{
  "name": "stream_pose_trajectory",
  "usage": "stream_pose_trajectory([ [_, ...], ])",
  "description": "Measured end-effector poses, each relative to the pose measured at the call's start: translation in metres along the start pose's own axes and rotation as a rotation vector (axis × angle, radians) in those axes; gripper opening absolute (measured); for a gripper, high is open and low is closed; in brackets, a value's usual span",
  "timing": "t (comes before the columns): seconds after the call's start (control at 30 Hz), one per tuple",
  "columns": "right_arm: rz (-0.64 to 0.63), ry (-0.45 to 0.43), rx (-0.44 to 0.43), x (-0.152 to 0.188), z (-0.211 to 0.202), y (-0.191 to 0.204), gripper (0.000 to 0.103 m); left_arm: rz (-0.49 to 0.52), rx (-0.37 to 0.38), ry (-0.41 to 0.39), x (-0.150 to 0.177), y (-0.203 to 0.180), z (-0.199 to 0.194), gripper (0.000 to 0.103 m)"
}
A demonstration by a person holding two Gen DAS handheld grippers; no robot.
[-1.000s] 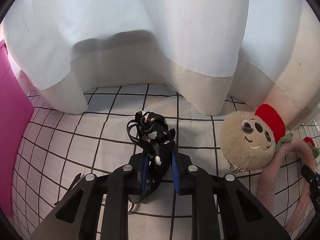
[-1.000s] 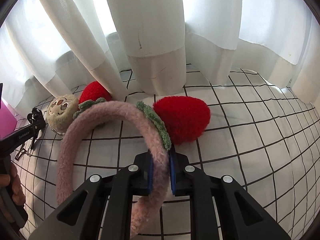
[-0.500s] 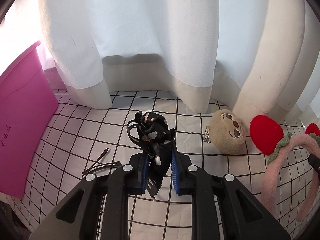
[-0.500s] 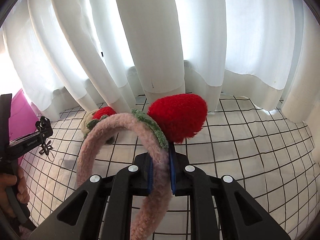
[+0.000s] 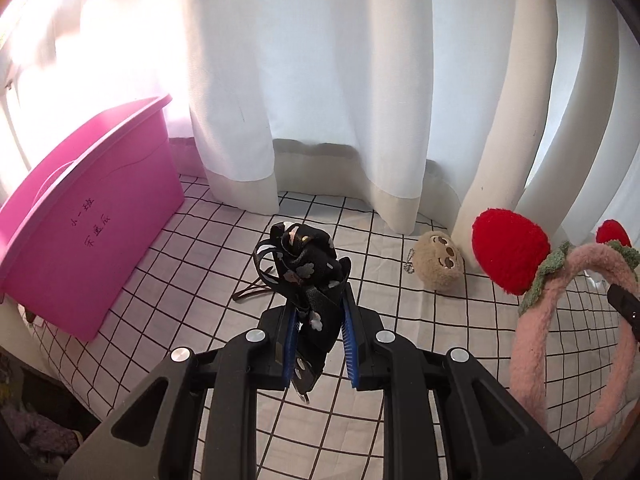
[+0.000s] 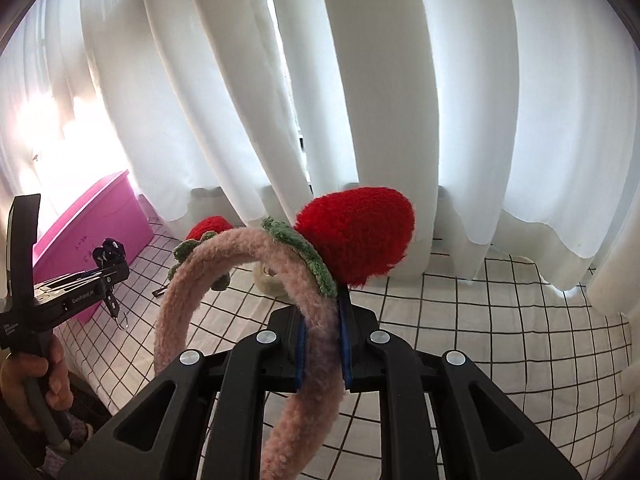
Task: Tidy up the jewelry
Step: 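Carry the strap and headband over the pink tub and open both tools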
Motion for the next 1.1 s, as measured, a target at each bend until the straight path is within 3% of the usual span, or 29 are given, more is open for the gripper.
stream_pose_trajectory([
  [0.4,-0.222,-0.060,-0.320,-0.047,0.004,0.096,0.013,-0.224,-0.231,-0.076,0.018,0.088,-0.087,0.019],
  [0.57,-0.273,-0.083,-0.415,-0.066,0.005,0.143,0.013,-0.297,-0.290,-0.112,0.015,0.127,-0.116,0.019],
  [0.77,-0.295,-0.125,-0.467,-0.088,0.012,0.202,0.013,-0.335,-0.315,-0.180,-0.002,0.178,-0.134,0.019],
  [1.1,-0.302,-0.161,-0.465,-0.120,0.049,0.317,0.013,-0.327,-0.288,-0.251,-0.052,0.289,-0.127,0.020],
])
Point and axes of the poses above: each gripper's, at about its wrist camera, not at the fingertips, and z roughly the way its jaws point, y to its left, x to its underside, the point moved 3 cm from there along z, roughly the way its jaws point, and after that the axes turned 2 degrees about -y, right-handed, at the moved point
